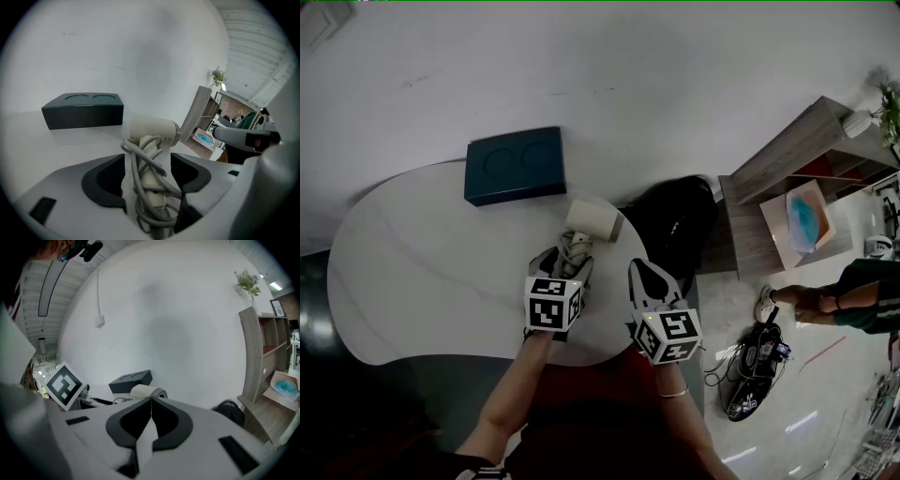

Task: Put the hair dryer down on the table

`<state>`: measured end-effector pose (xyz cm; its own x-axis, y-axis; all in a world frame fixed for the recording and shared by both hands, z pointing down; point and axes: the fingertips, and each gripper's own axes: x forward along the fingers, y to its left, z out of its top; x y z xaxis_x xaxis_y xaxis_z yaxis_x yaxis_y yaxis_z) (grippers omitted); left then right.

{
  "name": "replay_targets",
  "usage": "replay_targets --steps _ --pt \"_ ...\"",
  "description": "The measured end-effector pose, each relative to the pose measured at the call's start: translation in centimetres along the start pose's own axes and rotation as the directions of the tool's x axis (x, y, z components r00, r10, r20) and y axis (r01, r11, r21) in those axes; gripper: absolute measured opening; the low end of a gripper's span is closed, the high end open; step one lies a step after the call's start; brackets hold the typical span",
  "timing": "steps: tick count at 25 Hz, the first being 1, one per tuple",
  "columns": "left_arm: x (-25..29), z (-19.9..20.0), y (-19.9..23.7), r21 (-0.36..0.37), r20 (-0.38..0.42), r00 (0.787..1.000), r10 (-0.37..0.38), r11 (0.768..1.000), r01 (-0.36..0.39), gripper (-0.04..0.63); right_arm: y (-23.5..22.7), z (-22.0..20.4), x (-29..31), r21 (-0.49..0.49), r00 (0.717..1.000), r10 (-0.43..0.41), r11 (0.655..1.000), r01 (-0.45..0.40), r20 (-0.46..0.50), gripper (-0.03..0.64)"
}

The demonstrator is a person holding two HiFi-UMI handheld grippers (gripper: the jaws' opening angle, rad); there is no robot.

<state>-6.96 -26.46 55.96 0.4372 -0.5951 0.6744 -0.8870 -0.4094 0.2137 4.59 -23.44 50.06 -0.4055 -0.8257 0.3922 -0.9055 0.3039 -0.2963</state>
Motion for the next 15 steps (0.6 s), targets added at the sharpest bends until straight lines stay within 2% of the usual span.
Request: replay_targets --steps 8,15 --pt "-2.7 0.0 0.2 0.042 0.044 0.999 0.015 0.999 -0.017 0.282 1.5 0.0 -0.8 -0.014 1.0 0.005 1.0 -0.004 0.018 0.015" --pt "-4.7 0.0 -0.3 0.038 0.091 0.996 -0.018 0.999 0.014 0.279 3.1 -0.3 -1.8 -0.032 1.0 0.008 0.999 -0.007 0.03 0.015"
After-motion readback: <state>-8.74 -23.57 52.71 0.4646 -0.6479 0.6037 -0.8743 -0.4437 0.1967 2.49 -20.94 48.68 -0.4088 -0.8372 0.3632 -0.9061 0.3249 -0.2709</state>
